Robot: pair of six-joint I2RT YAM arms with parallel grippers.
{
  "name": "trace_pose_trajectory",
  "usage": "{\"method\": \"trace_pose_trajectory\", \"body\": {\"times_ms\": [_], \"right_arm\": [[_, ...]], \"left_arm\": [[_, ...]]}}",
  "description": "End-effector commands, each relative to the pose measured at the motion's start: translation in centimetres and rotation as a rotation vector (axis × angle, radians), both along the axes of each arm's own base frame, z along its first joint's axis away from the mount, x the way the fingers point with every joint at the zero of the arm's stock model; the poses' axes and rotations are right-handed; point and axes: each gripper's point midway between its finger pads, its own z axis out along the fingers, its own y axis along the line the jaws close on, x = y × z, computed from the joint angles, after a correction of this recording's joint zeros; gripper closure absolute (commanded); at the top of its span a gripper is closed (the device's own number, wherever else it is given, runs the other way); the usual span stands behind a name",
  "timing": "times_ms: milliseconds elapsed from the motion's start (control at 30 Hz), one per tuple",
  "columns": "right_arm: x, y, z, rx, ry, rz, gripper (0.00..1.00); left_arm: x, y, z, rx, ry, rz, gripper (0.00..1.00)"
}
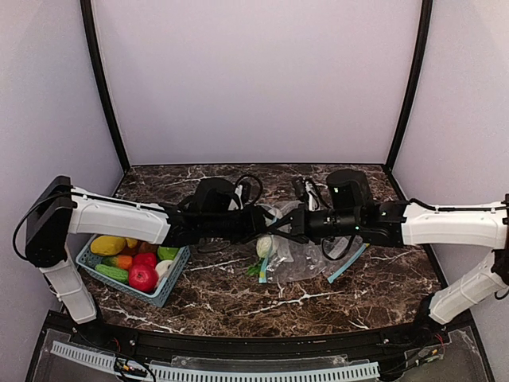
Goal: Place the food in the zip-top bag and seal the zipper
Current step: Place the fake vegetable in the zipper food storage bag.
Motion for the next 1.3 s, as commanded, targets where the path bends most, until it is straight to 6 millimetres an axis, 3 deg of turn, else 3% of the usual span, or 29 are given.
{"method": "trace_pose_trajectory", "body": {"times_ms": [0, 333, 733, 1033, 1267], "right_arm": [[0.3, -0.5, 0.6, 0.034, -0.009, -0.055, 1.00], [0.3, -1.0, -0.3, 0.041, 0.017, -0.082, 1.00], [0.3, -0.7, 0.5, 0.090, 0.009, -0.080, 1.00], [0.4, -0.6, 1.9, 0.130, -0.009, -0.083, 1.00], [0.5, -0.7, 1.7, 0.134, 0.000, -0.097, 1.00]], "left_arm": [[-0.1, 0.9, 1.5, -0.043, -0.035, 0.048, 0.75], [0.8, 0.4, 4.9, -0.138, -0.087, 0.082, 0.75], [1.3, 0.3, 4.3, -0.168, -0.092, 0.104, 0.76], [-0.2, 0.0, 1.2, -0.152, -0.040, 0.070, 0.75], [-0.1, -1.0, 1.7, -0.132, -0.064, 0.035, 0.70]]}}
